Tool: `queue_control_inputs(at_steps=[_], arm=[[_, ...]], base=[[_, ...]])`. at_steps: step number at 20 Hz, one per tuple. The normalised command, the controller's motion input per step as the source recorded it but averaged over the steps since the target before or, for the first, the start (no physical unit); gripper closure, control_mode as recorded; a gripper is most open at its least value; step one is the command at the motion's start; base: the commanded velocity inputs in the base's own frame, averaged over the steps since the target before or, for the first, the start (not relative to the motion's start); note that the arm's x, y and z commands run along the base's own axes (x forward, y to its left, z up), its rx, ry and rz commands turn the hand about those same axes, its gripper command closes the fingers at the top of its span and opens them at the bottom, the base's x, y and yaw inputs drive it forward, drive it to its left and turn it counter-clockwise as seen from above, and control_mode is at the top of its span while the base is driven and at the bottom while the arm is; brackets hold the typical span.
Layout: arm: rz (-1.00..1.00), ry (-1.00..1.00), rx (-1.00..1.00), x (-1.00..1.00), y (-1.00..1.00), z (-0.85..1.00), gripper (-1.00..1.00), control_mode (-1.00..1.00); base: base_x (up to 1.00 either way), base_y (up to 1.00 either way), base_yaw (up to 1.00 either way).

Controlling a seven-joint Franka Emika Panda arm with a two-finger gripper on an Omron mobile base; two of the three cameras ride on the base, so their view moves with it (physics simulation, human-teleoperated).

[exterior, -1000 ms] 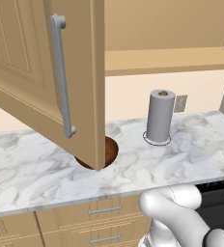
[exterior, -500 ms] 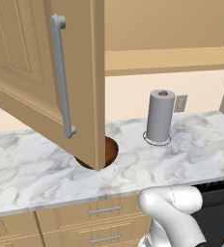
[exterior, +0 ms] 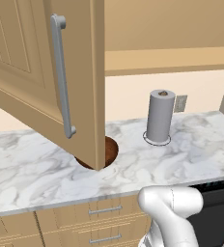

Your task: Open the cabinet. Pick the orange and apple from the cabinet and place them into the bowl. Then close the cabinet.

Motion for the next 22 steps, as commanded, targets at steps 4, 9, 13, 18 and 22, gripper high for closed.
queue_control_inputs(at_steps=[4,9,13,18,22], arm=[[-0.01,-0.06,0.06,0.62,0.00,-0.04,-1.00,-1.00],[0.00,0.00,0.08,0.66,-0.04,0.00,-1.00,-1.00],[0.14,0.00,0.03,0.62,-0.08,0.00,-1.00,-1.00],[0.32,-0.02,0.00,0.64,-0.12,0.00,-1.00,-1.00],[0.18,-0.09,0.00,0.56,-0.06,0.00,-1.00,-1.00]], base=[[0.00,0.00,0.00],[0.00,0.00,0.00],[0.00,0.00,0.00],[0.00,0.00,0.00],[0.00,0.00,0.00]])
